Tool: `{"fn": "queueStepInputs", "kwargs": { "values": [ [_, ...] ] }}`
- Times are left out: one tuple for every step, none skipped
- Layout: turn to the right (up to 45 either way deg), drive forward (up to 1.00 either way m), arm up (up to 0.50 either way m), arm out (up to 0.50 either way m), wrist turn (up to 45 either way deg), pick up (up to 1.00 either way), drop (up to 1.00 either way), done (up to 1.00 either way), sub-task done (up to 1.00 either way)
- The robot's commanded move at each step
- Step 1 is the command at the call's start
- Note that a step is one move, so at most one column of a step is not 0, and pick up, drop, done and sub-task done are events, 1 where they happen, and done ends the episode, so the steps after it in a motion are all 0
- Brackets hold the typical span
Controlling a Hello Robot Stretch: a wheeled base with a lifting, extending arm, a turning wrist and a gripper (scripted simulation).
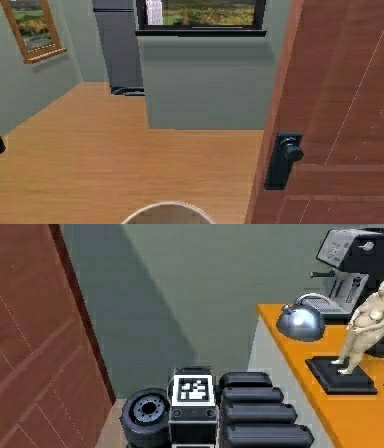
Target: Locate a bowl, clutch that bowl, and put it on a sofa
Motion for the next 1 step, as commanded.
{"fn": "queueStepInputs", "kwargs": {
  "values": [
    [-15.0, 0.00, 0.00, 0.00, 0.0, 0.00, 0.00, 0.00, 0.00]
  ]
}}
